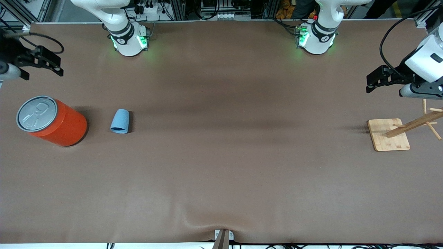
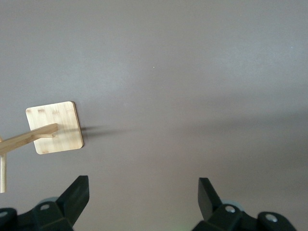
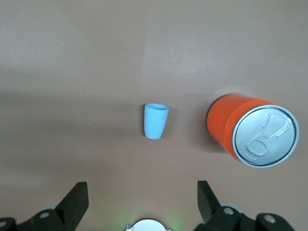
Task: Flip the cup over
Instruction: 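Reach the right gripper toward the light-blue cup, then close the right gripper around the blue cup and lift it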
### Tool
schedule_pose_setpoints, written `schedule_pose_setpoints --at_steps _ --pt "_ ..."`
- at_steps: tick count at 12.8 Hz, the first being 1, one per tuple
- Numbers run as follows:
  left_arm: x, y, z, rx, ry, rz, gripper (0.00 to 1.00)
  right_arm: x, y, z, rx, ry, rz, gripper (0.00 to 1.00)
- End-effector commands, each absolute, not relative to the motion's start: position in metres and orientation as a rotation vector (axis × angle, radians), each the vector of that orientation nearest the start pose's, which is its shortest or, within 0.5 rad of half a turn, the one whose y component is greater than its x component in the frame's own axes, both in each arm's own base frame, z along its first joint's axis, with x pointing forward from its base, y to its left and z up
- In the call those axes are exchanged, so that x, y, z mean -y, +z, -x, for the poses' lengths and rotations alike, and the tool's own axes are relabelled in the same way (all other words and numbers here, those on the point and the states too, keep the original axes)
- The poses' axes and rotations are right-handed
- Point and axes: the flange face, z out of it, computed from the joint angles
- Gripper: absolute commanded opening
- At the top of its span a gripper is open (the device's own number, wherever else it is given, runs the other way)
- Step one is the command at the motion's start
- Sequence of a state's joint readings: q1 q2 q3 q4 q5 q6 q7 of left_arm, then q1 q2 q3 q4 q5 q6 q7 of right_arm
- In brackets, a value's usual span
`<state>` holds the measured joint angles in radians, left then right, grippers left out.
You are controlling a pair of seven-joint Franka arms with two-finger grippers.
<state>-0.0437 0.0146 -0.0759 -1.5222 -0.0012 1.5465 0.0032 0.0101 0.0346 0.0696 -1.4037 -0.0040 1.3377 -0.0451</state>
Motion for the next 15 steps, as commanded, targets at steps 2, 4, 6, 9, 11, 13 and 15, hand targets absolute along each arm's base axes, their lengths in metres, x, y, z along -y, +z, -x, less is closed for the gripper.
schedule_pose_setpoints --at_steps 2,4,6,9,11,13,15 --pt "0.065 0.641 -0.552 -0.202 -0.012 3.134 1.00 -0.029 0.585 -0.567 0.193 0.481 3.100 1.00" --pt "0.065 0.642 -0.552 -0.200 -0.015 3.134 1.00 -0.032 0.526 -0.576 0.177 0.581 3.070 1.00" --pt "0.065 0.642 -0.552 -0.200 -0.015 3.134 1.00 -0.030 0.468 -0.578 0.169 0.545 3.072 1.00" --pt "0.065 0.642 -0.552 -0.200 -0.015 3.134 1.00 -0.029 0.383 -0.561 0.166 0.550 3.071 1.00" --pt "0.065 0.641 -0.552 -0.202 -0.012 3.134 1.00 -0.028 0.343 -0.546 0.167 0.545 3.073 1.00" --pt "0.065 0.642 -0.552 -0.202 -0.015 3.134 1.00 -0.027 0.307 -0.532 0.172 0.510 3.078 1.00" --pt "0.065 0.641 -0.552 -0.202 -0.012 3.134 1.00 -0.027 0.284 -0.523 0.214 0.461 3.090 1.00"
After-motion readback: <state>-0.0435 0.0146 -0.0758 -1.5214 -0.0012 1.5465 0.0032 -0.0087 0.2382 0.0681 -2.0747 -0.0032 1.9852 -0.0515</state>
